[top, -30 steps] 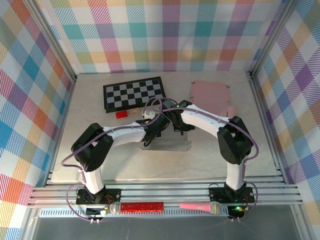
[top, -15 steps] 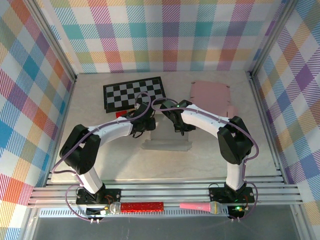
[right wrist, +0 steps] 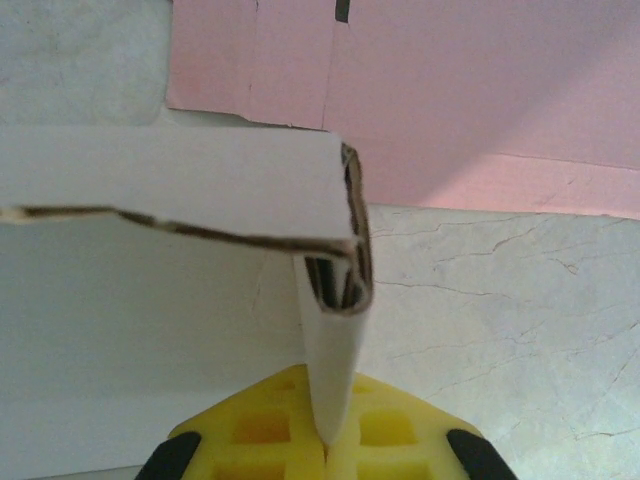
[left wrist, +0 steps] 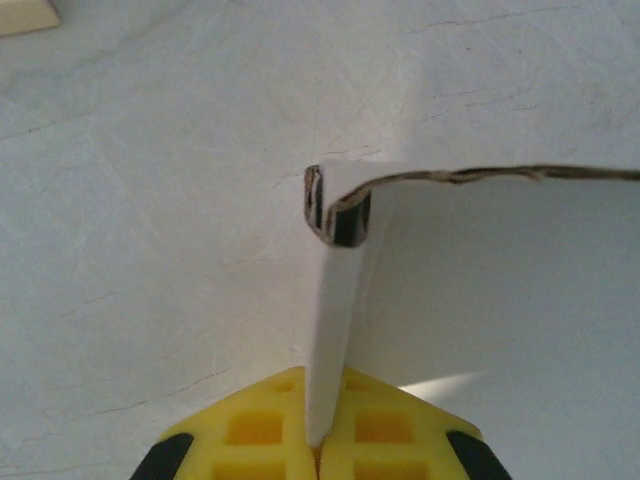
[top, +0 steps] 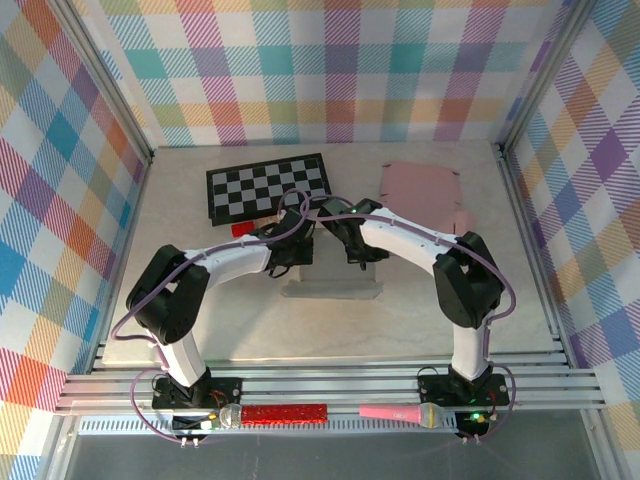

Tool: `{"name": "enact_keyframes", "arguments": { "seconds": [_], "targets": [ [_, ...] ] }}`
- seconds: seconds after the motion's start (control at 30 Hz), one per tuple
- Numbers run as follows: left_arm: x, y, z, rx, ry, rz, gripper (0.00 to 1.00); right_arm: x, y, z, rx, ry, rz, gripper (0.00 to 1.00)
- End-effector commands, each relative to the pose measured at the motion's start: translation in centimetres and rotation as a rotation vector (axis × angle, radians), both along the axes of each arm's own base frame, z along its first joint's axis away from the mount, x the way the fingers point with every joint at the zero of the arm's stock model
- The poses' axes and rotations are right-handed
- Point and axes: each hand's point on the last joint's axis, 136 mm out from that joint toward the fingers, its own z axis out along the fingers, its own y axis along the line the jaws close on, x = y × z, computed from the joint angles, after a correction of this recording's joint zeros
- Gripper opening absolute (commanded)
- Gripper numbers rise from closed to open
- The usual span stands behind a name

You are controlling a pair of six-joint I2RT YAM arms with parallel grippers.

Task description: Fold the paper box

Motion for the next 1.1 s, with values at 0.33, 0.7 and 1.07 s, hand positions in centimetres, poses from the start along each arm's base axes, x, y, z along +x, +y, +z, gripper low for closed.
{"name": "enact_keyframes", "arguments": {
  "seconds": [0.33, 0.7, 1.07],
  "targets": [
    [-1.0, 0.9, 6.7, -0.092, -0.043, 0.11, 0.56, -1.1, -1.5, -1.2, -0.043, 0.093, -0.153, 0.0],
    [-1.3, 7.4, 12.9, -0.276, 0.021, 0.293, 0.55, -4.7, -4.5, -2.8, 0.009, 0.262, -0.6, 0.0],
    [-9.0, 8.2, 8.2, -0.374, 0.238, 0.307, 0.49, -11.5, -2.9, -3.4, 0.108, 0.464, -1.262, 0.0]
  ]
}}
